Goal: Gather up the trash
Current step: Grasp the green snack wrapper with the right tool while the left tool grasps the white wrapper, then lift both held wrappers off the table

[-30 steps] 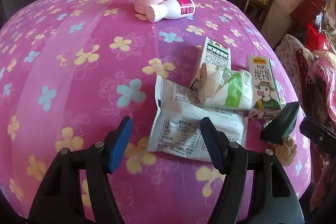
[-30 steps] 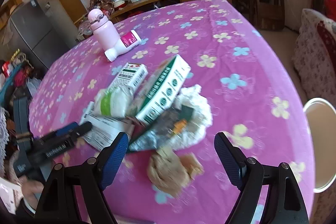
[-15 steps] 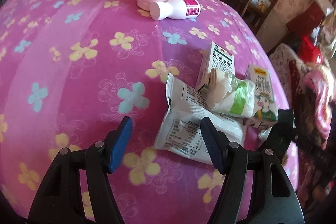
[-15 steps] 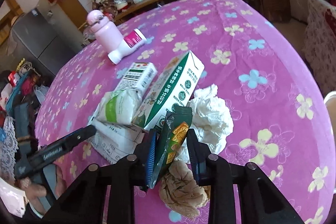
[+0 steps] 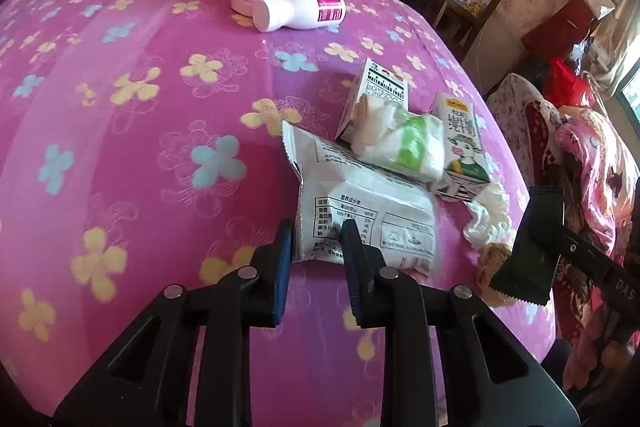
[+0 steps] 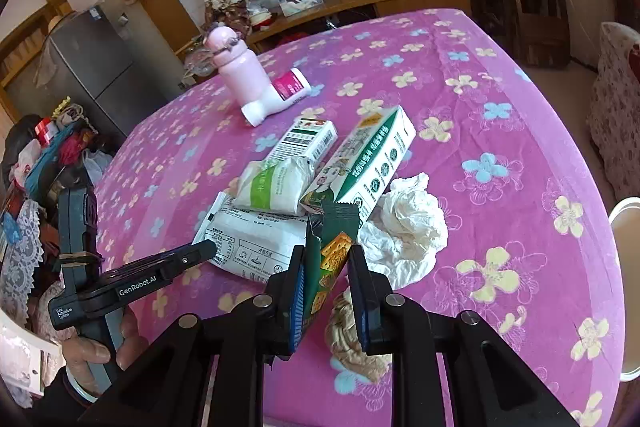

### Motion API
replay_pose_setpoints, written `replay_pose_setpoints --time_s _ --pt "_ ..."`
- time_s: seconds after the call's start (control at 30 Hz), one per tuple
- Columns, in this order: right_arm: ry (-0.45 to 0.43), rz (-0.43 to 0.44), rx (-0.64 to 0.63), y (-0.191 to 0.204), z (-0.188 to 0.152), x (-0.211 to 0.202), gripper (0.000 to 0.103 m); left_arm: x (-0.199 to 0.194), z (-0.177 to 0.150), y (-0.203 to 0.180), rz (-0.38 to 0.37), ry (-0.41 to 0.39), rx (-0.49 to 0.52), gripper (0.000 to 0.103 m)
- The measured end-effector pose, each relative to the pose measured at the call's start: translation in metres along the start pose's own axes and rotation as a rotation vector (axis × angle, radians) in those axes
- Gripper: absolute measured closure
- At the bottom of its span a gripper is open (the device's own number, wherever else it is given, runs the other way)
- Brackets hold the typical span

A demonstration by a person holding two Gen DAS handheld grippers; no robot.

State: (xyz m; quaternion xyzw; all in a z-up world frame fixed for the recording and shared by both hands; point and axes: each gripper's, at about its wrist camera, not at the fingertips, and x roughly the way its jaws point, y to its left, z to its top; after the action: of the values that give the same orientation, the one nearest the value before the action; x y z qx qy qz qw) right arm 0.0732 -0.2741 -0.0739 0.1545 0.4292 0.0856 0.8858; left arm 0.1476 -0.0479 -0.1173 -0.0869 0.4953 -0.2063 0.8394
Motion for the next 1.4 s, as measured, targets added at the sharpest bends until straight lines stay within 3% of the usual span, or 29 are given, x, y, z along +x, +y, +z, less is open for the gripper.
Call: replay_pose_setpoints --time_s 0.33,0.57,0.77,0.83,0.93,1.1,1.4 --pt "-0.015 0.045 -0.017 0.012 -0.009 -0.023 0.083 -0.045 -0.027 0.009 0.045 -0.039 0.008 0.085" --pt "0.012 0.06 -0.035 0.022 -0.018 -0.021 0.084 -0.054 -0.052 0.022 0.054 -0.012 -0.006 0.085" --pt "0.035 0.061 -0.047 0.029 -0.025 -0.017 0.083 -0.047 -0.058 0.031 0.035 0.009 -0.031 0.077" --pt "0.035 0.06 -0.049 0.031 -0.025 -0.018 0.083 -0.044 -0.059 0.035 0.016 0.011 -0.048 0.061" --pt "0.035 0.059 -0.049 0.031 -0.026 -0.018 0.083 -0.043 -0.059 0.042 -0.017 -0.006 -0.093 0.054" --pt "0.042 0.058 -0.051 0.033 -0.026 -0.017 0.083 -0.04 -0.056 0.049 -0.051 -0.022 -0.152 0.053" --pt "0.056 0.061 -0.052 0.033 -0.027 -0.012 0.083 -0.035 -0.058 0.03 0.011 -0.028 -0.05 0.054"
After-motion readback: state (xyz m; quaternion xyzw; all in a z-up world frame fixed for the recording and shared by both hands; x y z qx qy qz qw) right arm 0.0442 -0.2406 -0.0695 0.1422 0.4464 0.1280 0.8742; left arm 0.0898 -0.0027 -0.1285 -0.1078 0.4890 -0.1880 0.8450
